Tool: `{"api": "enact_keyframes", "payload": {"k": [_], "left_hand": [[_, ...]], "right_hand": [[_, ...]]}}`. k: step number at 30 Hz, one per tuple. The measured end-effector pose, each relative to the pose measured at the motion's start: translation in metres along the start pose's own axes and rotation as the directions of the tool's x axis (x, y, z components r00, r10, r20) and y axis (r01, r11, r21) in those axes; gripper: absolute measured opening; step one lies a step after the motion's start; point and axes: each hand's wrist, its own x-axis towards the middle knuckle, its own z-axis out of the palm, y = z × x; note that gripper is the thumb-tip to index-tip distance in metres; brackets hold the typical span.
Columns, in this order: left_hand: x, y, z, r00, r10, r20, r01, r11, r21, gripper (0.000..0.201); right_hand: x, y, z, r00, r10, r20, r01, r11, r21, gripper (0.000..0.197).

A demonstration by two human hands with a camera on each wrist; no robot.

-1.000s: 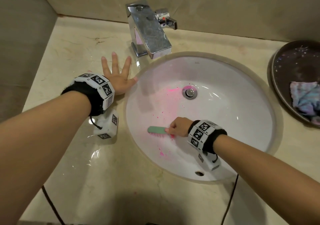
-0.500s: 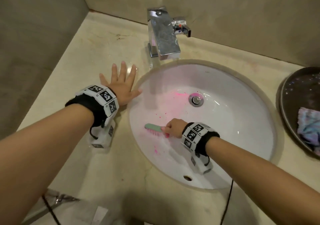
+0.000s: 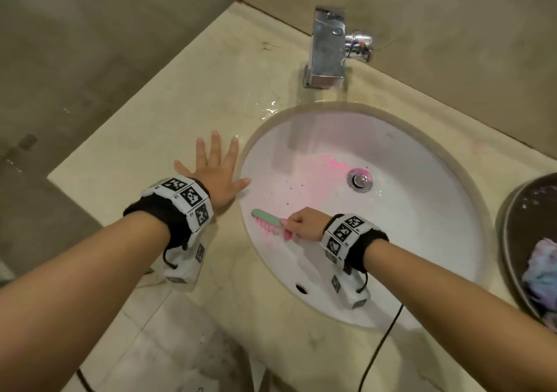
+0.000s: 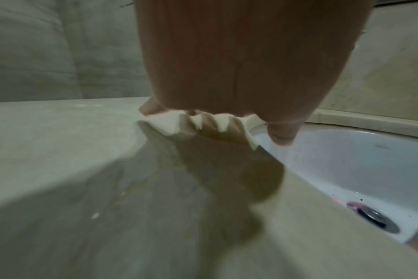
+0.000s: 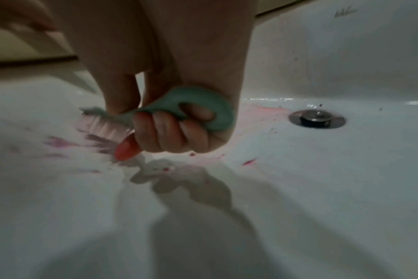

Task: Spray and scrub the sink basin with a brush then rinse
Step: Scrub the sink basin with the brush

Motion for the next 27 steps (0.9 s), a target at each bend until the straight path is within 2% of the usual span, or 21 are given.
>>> {"api": "enact_keyframes", "payload": {"k": [2,4,6,8,10,14,17,20,25,27], "left_hand": [[-0.007,-0.003,0.008,0.999,-0.036,0.001,0.036,0.999,-0.035,0.076],[-0.011,-0.005,0.015,0.999,-0.051,-0.005,0.051,0.997,-0.065,0.073],[-0.012,-0.004,0.020,0.998,-0.057,-0.023,0.055,0.995,-0.078,0.070],[-0.011,-0.002,0.025,0.996,-0.066,-0.055,0.062,0.995,-0.081,0.067],[-0.008,-0.002,0.030,0.993,-0.074,-0.090,0.066,0.993,-0.094,0.065],[-0.001,-0.005,0.037,0.986,-0.083,-0.144,0.066,0.991,-0.117,0.064],[0.002,-0.004,0.041,0.979,-0.093,-0.183,0.069,0.989,-0.132,0.063],[0.002,-0.003,0.041,0.977,-0.094,-0.190,0.069,0.988,-0.137,0.062],[0.000,-0.002,0.038,0.980,-0.100,-0.172,0.077,0.987,-0.139,0.062],[0.000,-0.001,0.038,0.978,-0.103,-0.180,0.078,0.987,-0.142,0.061]], "right_hand": [[-0.007,0.004,0.003,0.998,-0.039,0.044,0.040,0.999,-0.013,0.034],[-0.011,0.015,0.002,0.998,0.004,0.058,0.000,0.997,-0.079,0.035],[-0.011,0.024,0.000,0.998,0.066,0.016,-0.063,0.988,-0.140,0.040],[-0.008,0.025,0.000,0.997,0.074,-0.024,-0.077,0.987,-0.143,0.043],[-0.005,0.020,0.004,1.000,0.014,-0.015,-0.015,0.997,-0.079,0.041],[-0.015,0.018,0.011,0.992,-0.090,0.085,0.089,0.996,0.016,0.035],[-0.019,0.033,0.008,0.993,-0.043,0.111,0.055,0.992,-0.111,0.037],[-0.013,0.039,0.005,0.998,0.013,0.058,-0.001,0.981,-0.196,0.042],[-0.019,0.025,0.015,0.987,-0.118,0.113,0.119,0.993,-0.006,0.034],[-0.022,0.030,0.013,0.983,-0.118,0.144,0.124,0.992,-0.035,0.034]]}}
